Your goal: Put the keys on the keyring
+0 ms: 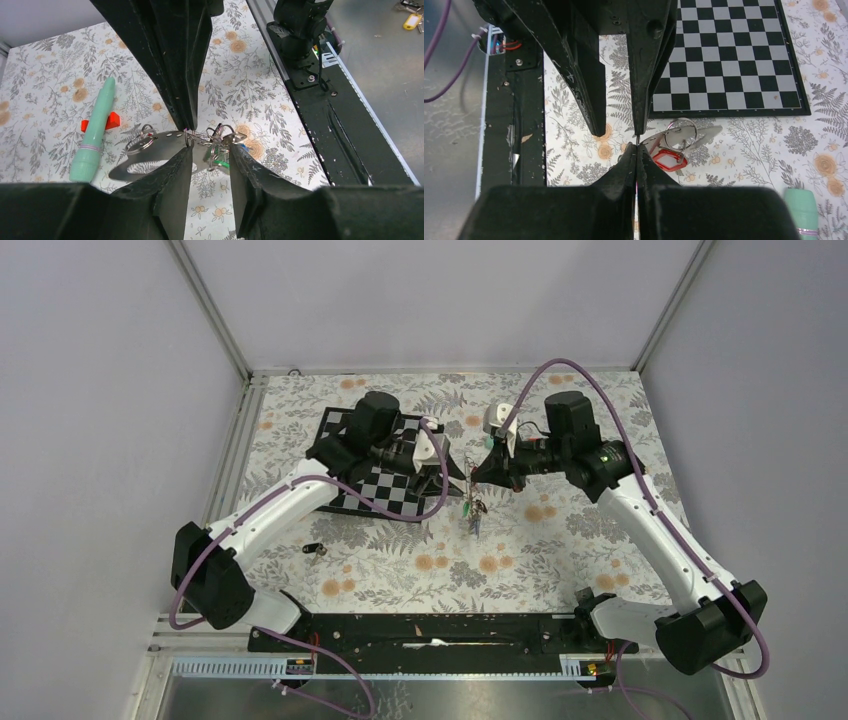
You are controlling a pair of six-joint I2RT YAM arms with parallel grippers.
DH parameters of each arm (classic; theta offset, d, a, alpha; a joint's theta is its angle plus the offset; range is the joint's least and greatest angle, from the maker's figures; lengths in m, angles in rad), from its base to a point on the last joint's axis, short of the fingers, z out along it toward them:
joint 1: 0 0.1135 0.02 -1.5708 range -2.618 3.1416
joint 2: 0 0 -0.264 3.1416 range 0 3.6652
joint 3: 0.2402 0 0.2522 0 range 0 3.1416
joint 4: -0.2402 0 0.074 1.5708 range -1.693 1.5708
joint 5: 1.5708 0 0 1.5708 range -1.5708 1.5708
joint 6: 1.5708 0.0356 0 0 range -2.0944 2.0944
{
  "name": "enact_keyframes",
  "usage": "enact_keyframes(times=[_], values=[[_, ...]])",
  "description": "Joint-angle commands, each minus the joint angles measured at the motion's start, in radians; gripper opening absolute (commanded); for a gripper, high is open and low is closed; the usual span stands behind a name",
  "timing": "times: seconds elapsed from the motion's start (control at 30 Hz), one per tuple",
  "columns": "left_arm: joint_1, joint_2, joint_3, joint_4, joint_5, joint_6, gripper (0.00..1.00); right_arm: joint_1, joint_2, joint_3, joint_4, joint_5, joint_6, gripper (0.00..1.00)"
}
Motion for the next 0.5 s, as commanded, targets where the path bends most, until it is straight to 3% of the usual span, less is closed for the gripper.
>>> enact_keyframes(times=[0.0, 0.47], values=[[-0.019, -0.011, 0.024, 0.029, -0.010, 0.068, 0.37, -0.005, -0.010, 0.017, 0.099, -0.124, 0.068, 0.00], [-0.036, 0.002, 0.045, 0.038, -0.070, 0.058, 0.38, -0.005, -0.019, -0.041, 0.124, -0.163, 0.079, 0.00]])
